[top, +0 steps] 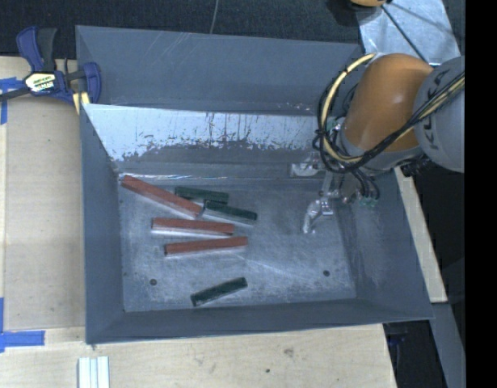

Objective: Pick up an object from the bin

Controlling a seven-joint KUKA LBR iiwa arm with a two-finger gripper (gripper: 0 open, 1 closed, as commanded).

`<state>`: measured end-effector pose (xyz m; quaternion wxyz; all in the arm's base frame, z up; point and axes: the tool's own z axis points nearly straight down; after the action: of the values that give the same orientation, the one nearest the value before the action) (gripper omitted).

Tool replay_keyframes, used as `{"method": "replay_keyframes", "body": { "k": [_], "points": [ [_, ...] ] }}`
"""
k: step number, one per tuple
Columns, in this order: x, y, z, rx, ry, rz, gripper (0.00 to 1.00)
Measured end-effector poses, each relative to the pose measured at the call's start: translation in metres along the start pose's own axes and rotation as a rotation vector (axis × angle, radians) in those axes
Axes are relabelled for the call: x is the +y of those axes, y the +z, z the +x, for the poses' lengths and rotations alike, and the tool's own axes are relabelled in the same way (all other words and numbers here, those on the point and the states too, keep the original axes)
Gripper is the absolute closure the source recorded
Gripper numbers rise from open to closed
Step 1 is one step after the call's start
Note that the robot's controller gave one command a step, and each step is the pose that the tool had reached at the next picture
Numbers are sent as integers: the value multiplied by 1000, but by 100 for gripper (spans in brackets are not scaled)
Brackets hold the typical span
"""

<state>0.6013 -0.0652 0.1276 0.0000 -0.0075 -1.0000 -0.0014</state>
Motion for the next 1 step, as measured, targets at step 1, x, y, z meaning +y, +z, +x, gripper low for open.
{"method": "replay_keyframes", "body": {
  "k": [1],
  "points": [
    [16,26,-8,-6,-164,5,0]
  ]
}}
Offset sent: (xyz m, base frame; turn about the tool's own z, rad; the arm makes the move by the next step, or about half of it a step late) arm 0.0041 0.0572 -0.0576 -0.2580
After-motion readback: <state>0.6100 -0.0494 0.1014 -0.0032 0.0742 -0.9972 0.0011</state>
